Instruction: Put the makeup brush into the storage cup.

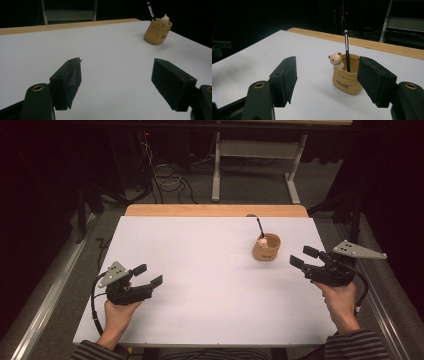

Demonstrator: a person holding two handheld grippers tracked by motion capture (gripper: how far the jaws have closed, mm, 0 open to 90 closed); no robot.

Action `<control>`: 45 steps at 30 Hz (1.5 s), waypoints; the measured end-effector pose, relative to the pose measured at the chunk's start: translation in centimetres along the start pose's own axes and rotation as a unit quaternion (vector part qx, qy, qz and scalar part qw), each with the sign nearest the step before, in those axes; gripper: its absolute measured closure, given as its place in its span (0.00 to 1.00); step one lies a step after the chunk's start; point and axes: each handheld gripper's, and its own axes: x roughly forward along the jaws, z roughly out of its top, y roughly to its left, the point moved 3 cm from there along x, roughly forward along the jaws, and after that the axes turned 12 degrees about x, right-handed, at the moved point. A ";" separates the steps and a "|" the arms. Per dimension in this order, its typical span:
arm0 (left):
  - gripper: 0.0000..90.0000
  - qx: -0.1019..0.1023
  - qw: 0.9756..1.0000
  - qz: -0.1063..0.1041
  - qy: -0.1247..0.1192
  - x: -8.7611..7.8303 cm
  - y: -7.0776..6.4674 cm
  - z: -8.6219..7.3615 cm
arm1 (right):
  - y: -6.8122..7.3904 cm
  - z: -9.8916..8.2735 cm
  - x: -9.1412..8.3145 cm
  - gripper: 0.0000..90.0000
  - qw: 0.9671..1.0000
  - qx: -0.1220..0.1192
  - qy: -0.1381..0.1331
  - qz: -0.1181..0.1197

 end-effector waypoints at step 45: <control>0.27 -0.001 1.000 -0.008 0.003 0.0 0.0 0.0 | 1.4 -4.4 -0.9 0.38 0.999 0.018 -0.018 0.033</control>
